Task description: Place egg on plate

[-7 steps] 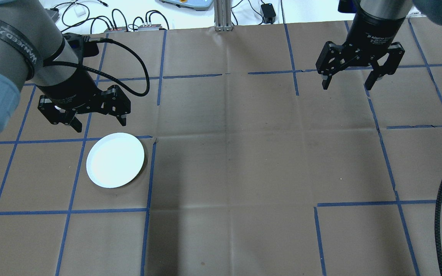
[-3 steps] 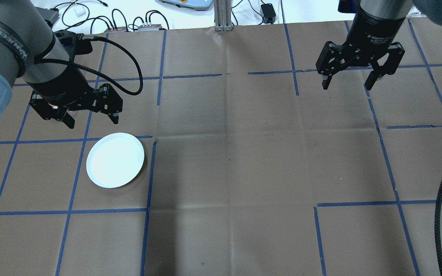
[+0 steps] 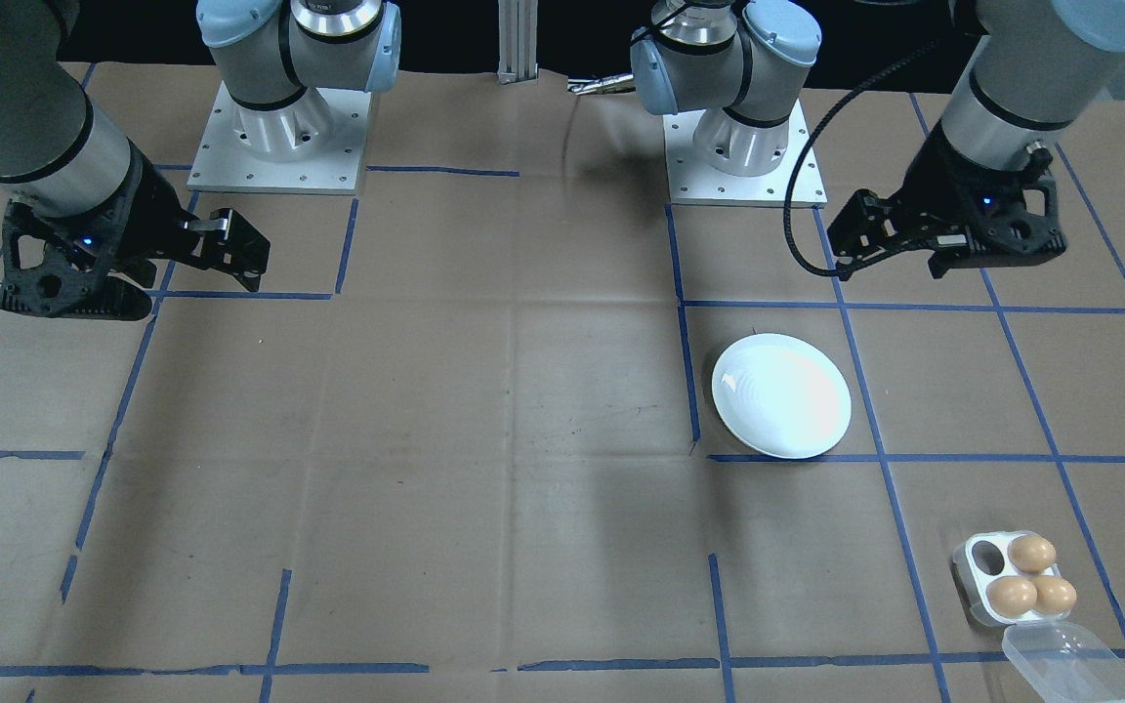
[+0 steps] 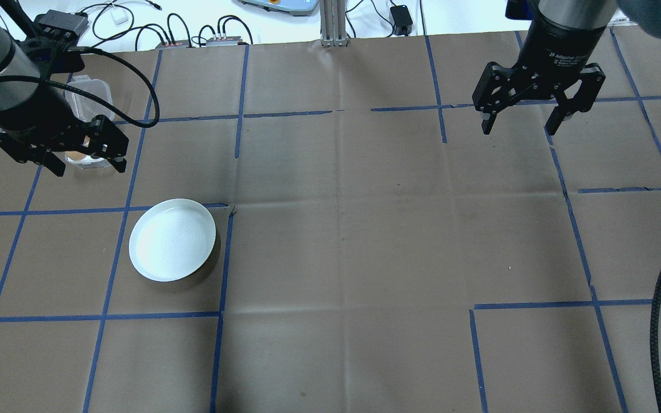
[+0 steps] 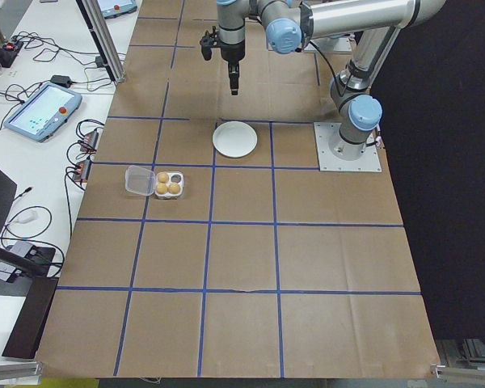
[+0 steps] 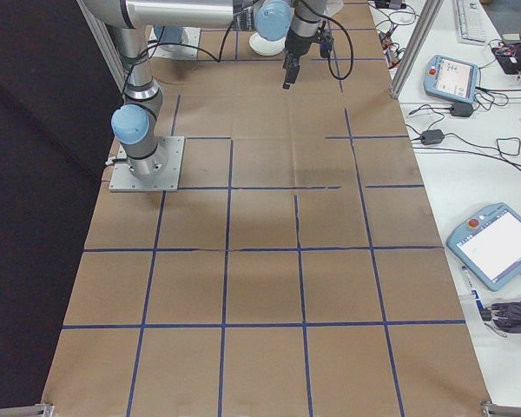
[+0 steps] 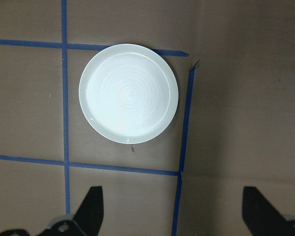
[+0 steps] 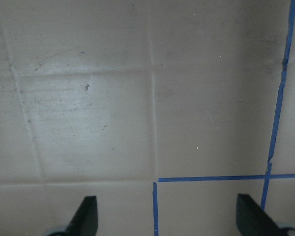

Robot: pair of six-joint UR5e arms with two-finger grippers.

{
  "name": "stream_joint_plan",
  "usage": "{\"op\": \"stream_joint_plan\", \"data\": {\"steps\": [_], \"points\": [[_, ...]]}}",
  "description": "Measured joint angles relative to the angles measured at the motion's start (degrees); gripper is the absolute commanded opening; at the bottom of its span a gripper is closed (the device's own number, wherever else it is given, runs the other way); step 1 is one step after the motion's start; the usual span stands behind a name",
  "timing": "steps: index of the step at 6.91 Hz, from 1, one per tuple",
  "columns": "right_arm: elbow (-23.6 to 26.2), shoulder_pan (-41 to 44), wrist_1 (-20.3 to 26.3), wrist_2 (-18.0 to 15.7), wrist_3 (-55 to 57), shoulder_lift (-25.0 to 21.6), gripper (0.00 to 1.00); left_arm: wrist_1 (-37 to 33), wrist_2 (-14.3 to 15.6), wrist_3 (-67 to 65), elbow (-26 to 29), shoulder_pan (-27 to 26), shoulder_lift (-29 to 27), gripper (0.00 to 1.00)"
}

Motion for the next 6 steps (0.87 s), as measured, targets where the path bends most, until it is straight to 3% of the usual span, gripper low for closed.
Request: {"op": "stream_joint_plan", "data": {"steps": [4, 6], "points": [[0.0, 0.0, 0.0, 0.0, 0.0, -0.1, 1.0, 14.7, 0.5, 15.1, 4.8, 9.8, -16.1, 1.0], [0.0, 0.0, 0.0, 0.1, 0.0, -0.1, 1.0, 16.1, 0.4, 16.5, 15.2, 10.6, -28.5, 1.0]]}}
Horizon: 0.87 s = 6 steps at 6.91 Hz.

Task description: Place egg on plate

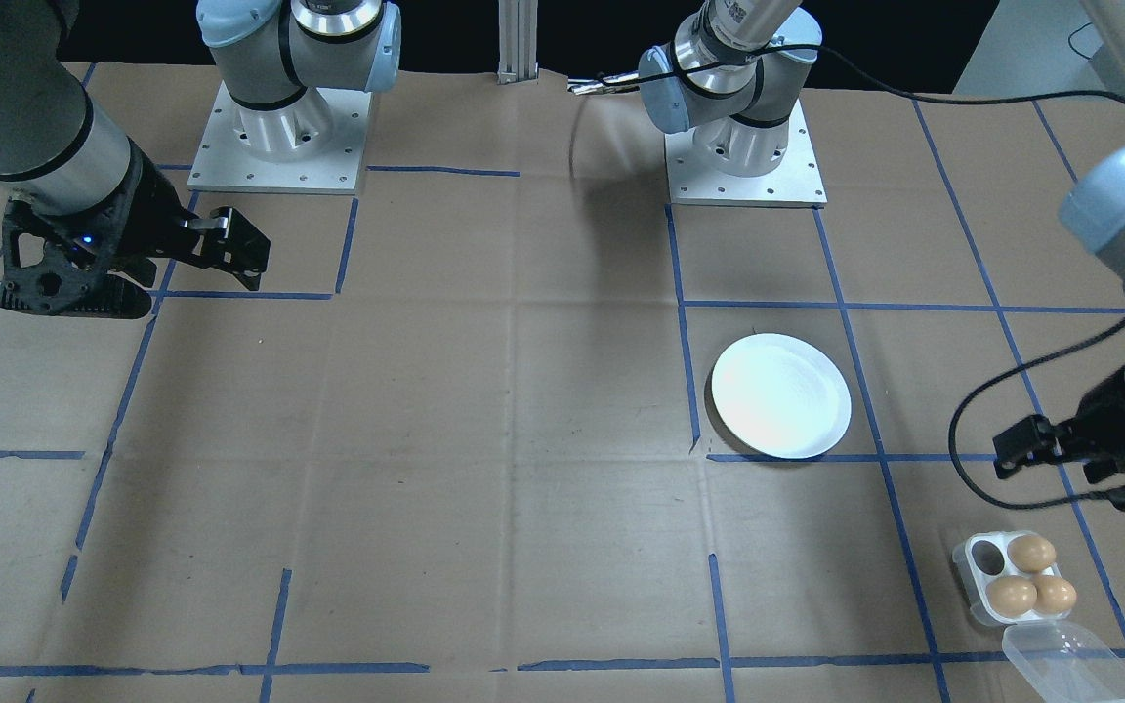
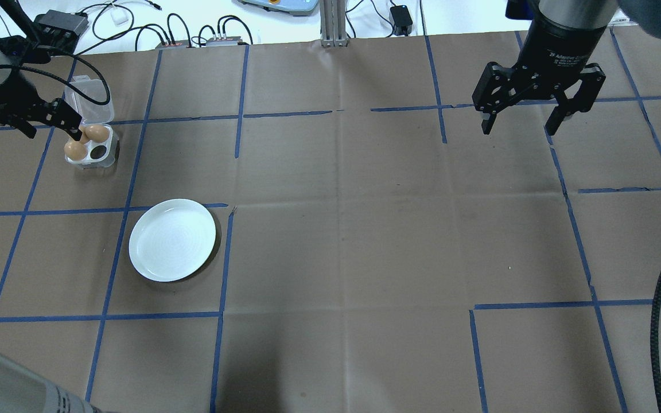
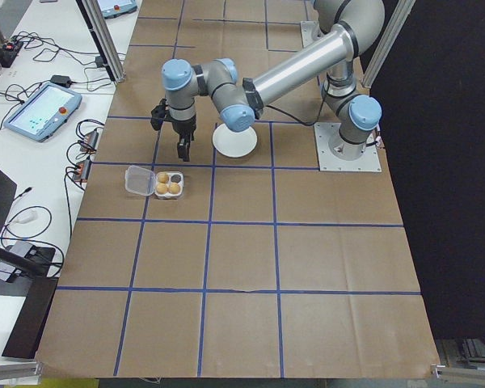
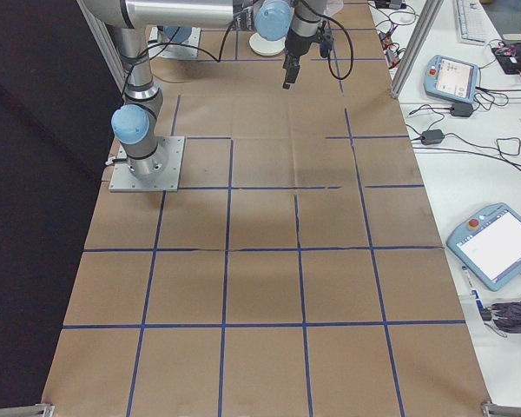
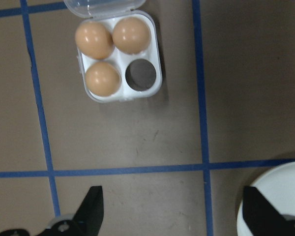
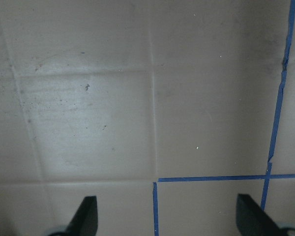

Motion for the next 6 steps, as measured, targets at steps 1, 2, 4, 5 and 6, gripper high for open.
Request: {"op": "stream_joint_plan", "data": {"steps": [1, 2, 4, 5, 6], "points": [[0.0, 0.0, 0.0, 0.0, 0.0, 0.0, 1.0, -0.3, 0.2, 0.1, 6.1, 0.1, -6.3, 1.0], [0.0, 0.0, 0.0, 0.0, 0.0, 0.1, 1.0, -0.6, 0.2, 1.1, 10.0, 0.5, -10.8, 1.0], [0.0, 0.0, 0.0, 0.0, 0.0, 0.1, 1.0, -1.7, 0.0, 3.7, 11.4, 1.5, -14.3, 0.92], [0.0, 0.0, 0.0, 0.0, 0.0, 0.1, 1.0, -2.2, 0.0, 4.3, 11.3, 2.0, -14.7, 0.86], [0.0, 0.0, 0.0, 0.0, 0.0, 0.1, 1.0, -2.5, 0.0, 4.8, 11.2, 2.4, -14.9, 0.82]]}}
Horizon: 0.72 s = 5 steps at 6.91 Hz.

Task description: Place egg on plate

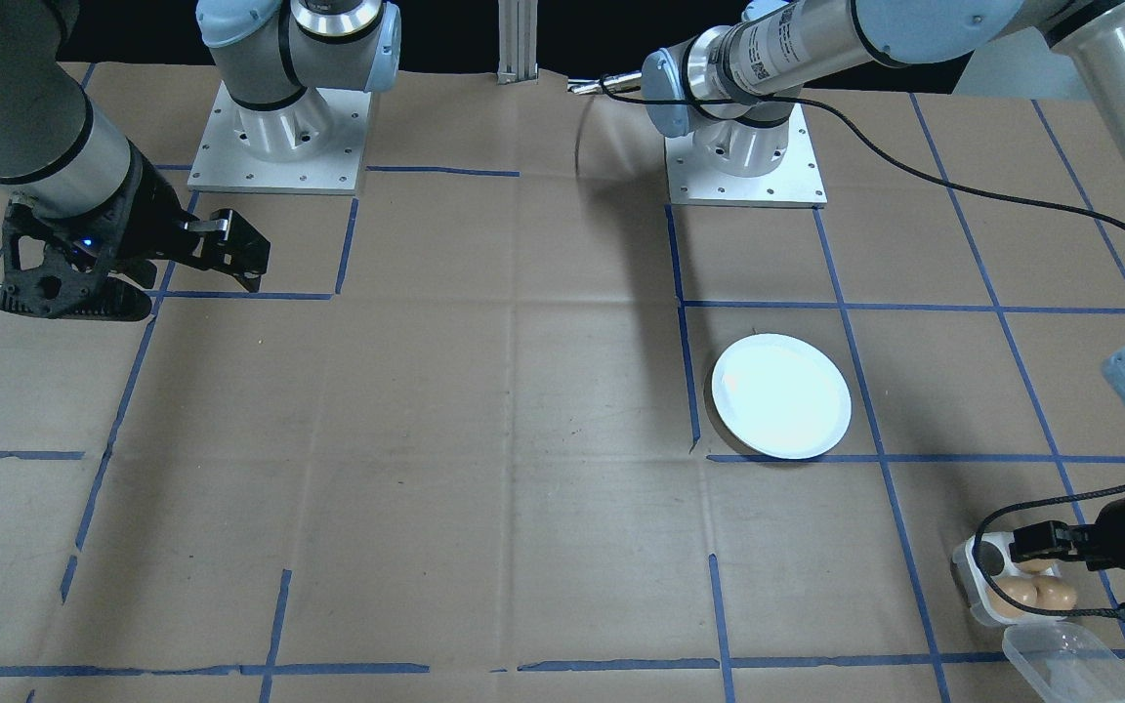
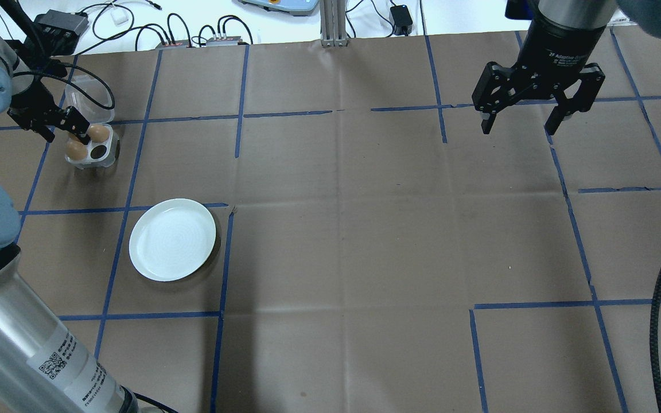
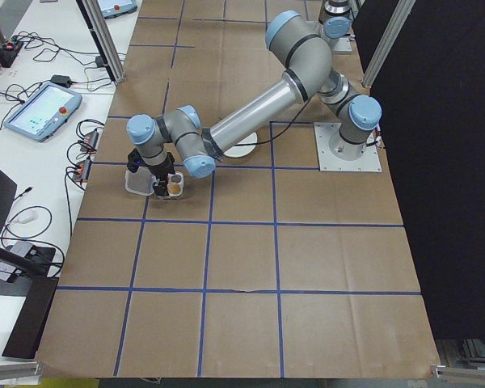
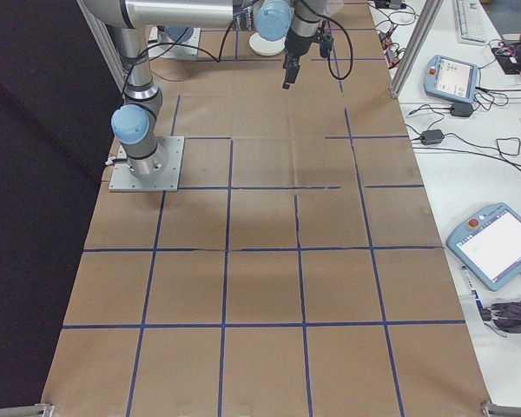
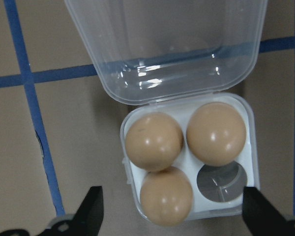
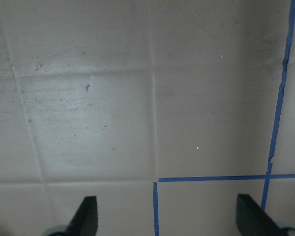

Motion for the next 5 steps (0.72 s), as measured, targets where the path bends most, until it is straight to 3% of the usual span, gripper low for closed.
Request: {"op": "stream_joint_plan", "data": {"steps": [5], "points": [[0.0, 0.0, 0.0, 0.0, 0.0, 0.0, 1.0, -0.2, -0.1, -0.6, -1.5, 0.3, -0.2, 0.8]]}}
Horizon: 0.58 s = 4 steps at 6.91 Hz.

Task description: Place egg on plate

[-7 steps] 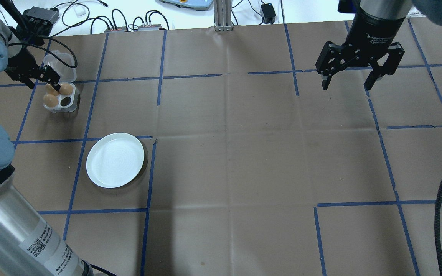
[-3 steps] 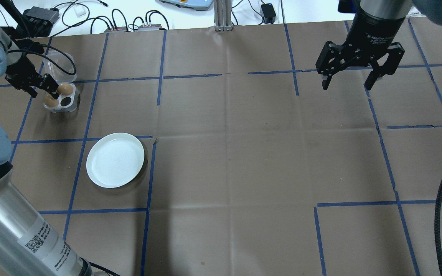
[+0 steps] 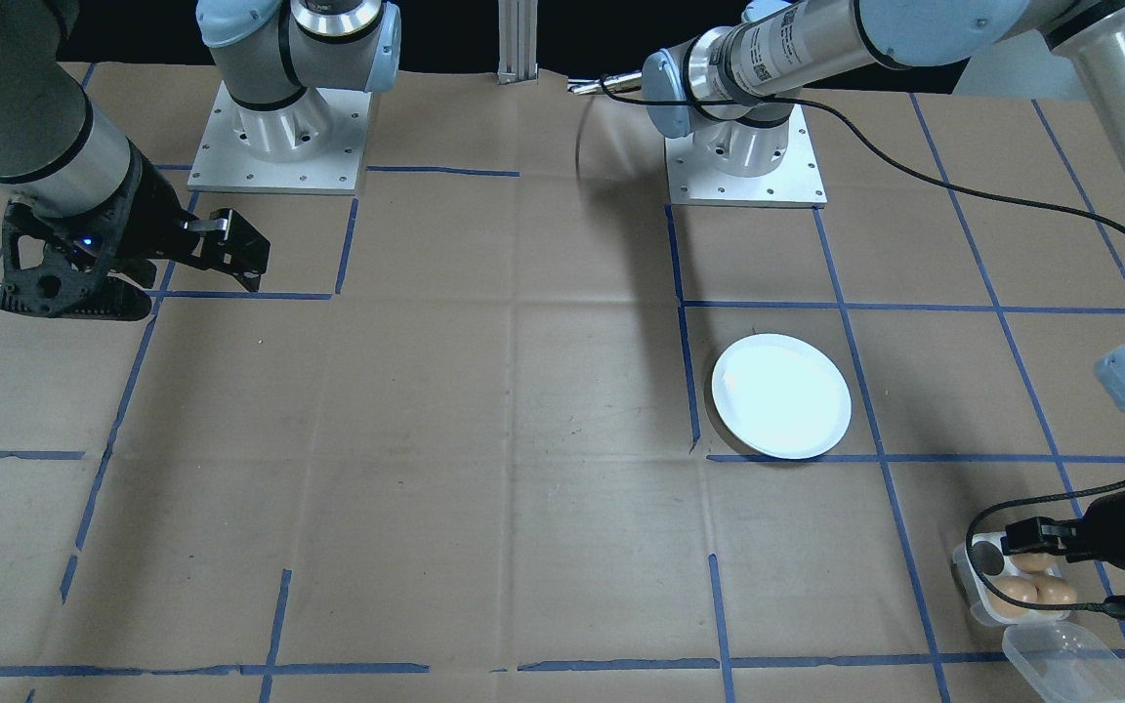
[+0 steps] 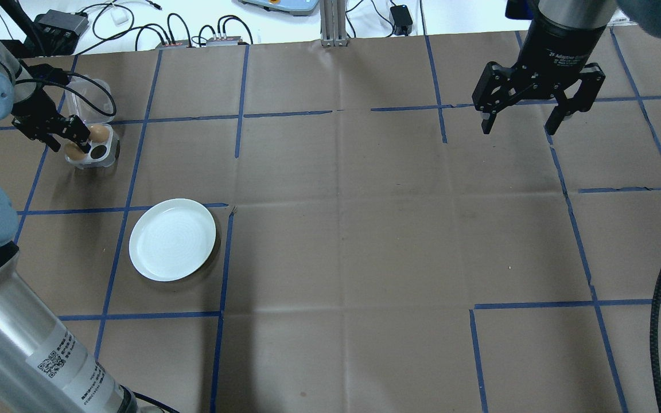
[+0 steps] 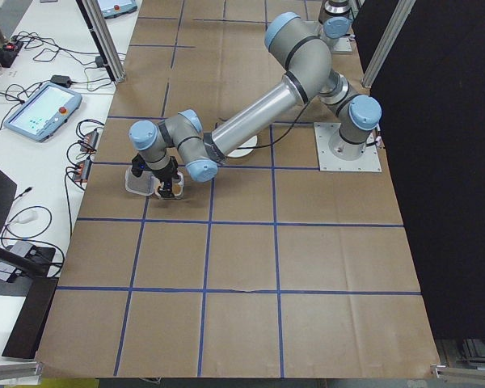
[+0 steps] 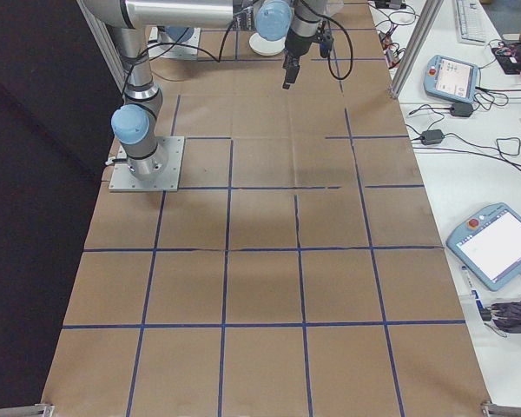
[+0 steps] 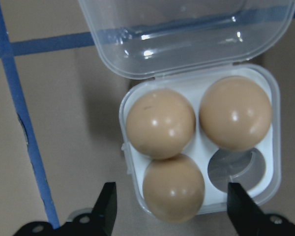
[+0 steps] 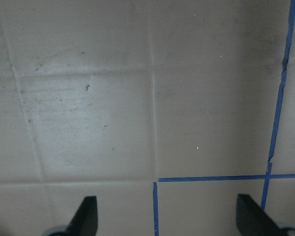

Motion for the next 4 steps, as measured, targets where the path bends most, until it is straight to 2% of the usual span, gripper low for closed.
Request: {"op": "stream_joint_plan", "data": {"steps": [2, 4], "points": [[0.0, 0.0, 0.0, 0.0, 0.0, 0.0, 1.0, 0.0, 0.0, -0.2, -0.3, 0.0, 0.0, 0.61], [0.0, 0.0, 0.0, 0.0, 0.0, 0.1, 1.0, 0.0, -0.1, -0.5, -0.3, 0.0, 0.0, 0.47]]}}
